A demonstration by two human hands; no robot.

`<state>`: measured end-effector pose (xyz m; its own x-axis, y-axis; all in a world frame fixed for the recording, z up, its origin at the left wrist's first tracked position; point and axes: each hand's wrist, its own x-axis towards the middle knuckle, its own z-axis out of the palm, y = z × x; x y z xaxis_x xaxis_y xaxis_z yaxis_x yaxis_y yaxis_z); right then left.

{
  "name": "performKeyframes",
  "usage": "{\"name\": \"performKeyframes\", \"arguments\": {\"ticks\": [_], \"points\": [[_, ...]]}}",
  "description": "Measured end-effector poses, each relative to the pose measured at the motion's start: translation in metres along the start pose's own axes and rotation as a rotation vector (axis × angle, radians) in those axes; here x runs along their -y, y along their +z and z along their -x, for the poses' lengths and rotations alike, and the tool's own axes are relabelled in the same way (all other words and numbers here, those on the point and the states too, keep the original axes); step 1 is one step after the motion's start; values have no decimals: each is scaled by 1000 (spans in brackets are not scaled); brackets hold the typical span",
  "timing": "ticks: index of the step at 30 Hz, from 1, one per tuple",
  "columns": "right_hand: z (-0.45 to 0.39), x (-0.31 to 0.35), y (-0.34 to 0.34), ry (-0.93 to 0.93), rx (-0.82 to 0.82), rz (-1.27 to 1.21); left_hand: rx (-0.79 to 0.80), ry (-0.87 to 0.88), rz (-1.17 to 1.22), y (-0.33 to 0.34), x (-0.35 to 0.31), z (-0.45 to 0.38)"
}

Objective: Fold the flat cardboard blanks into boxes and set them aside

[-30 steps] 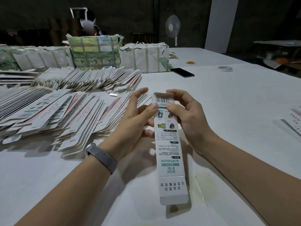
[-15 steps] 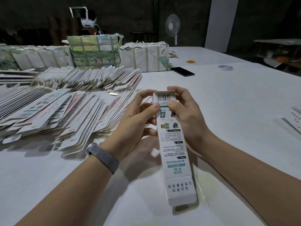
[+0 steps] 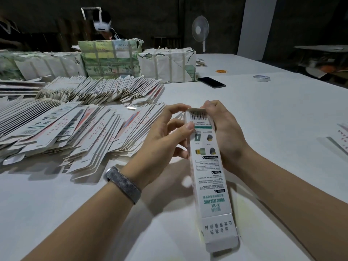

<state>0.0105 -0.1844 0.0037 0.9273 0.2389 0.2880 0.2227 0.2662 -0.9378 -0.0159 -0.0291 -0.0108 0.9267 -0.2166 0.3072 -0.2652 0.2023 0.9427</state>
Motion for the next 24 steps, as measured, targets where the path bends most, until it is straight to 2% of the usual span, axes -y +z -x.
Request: {"name": "performKeyframes", "arguments": {"ticks": [4, 10, 24], "points": [[-1, -4, 2, 53, 7, 21, -11, -2, -39, 1, -2, 0], [-5, -8, 1, 14, -41, 24, -6, -28, -53, -1, -2, 0], [-1, -6, 4, 64, -59, 64, 12, -101, -38, -3, -2, -1]]}}
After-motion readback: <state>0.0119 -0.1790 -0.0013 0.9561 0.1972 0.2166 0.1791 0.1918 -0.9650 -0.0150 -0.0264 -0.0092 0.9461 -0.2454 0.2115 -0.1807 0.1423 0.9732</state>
